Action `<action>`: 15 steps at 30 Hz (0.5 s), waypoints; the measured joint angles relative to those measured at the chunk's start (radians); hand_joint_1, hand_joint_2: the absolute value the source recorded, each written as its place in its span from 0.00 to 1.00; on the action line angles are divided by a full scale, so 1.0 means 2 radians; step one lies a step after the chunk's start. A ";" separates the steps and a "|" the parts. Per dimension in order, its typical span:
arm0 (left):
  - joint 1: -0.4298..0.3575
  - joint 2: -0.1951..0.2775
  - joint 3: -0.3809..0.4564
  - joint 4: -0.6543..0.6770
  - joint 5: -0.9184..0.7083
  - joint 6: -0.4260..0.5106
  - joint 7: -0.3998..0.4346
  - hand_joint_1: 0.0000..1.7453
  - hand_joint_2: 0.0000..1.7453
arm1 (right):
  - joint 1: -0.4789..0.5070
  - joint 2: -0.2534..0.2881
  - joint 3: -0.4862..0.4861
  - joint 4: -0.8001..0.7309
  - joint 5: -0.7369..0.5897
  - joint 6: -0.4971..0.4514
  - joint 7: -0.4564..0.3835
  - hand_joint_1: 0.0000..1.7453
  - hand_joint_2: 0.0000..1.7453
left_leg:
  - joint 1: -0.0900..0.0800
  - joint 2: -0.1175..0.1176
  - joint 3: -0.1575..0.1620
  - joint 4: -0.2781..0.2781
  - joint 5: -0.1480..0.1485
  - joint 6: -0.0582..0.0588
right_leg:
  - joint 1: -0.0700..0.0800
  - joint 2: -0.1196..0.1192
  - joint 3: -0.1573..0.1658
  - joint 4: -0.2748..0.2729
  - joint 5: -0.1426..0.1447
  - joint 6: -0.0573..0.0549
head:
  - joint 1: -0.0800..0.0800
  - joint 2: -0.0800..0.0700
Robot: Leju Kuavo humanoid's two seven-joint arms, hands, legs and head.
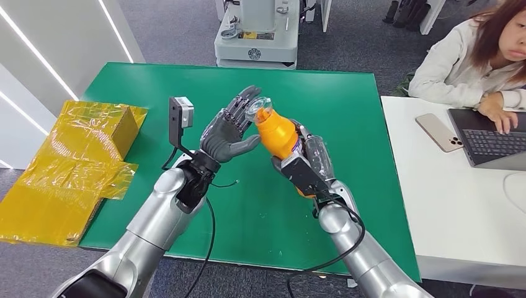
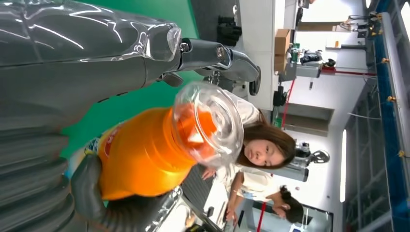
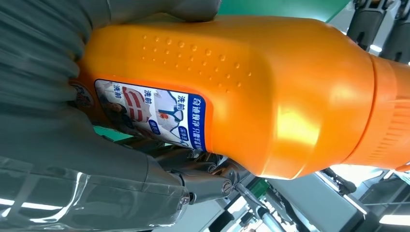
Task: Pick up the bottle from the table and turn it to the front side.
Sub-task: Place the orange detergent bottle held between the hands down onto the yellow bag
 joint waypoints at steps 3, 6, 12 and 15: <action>0.001 -0.002 0.000 -0.004 0.001 0.001 0.001 0.00 1.00 | -0.002 0.002 0.000 0.002 0.001 -0.004 -0.002 1.00 1.00 | 0.000 0.000 0.000 0.000 0.000 0.000 | 0.000 0.000 0.000 0.000 0.000 0.000 | 0.000 0.000; 0.001 -0.005 -0.001 -0.004 0.000 0.006 0.001 0.00 1.00 | -0.002 0.005 0.000 0.001 0.004 -0.011 -0.005 1.00 1.00 | 0.000 0.000 0.000 0.000 0.000 0.000 | 0.000 0.000 0.000 0.000 0.000 0.000 | 0.000 0.000; 0.001 -0.010 -0.001 0.000 -0.003 0.006 -0.006 0.00 1.00 | -0.003 0.007 0.001 0.001 0.014 -0.017 -0.011 1.00 1.00 | 0.000 0.000 0.000 0.000 0.000 0.000 | 0.000 0.000 0.000 0.000 0.000 0.000 | 0.000 0.000; 0.000 -0.012 -0.001 0.002 -0.007 0.003 -0.011 0.00 1.00 | -0.002 0.007 0.003 0.001 0.018 -0.017 -0.021 1.00 1.00 | 0.000 0.000 0.000 0.000 0.000 0.000 | 0.000 0.000 0.000 0.000 0.000 0.000 | 0.000 0.000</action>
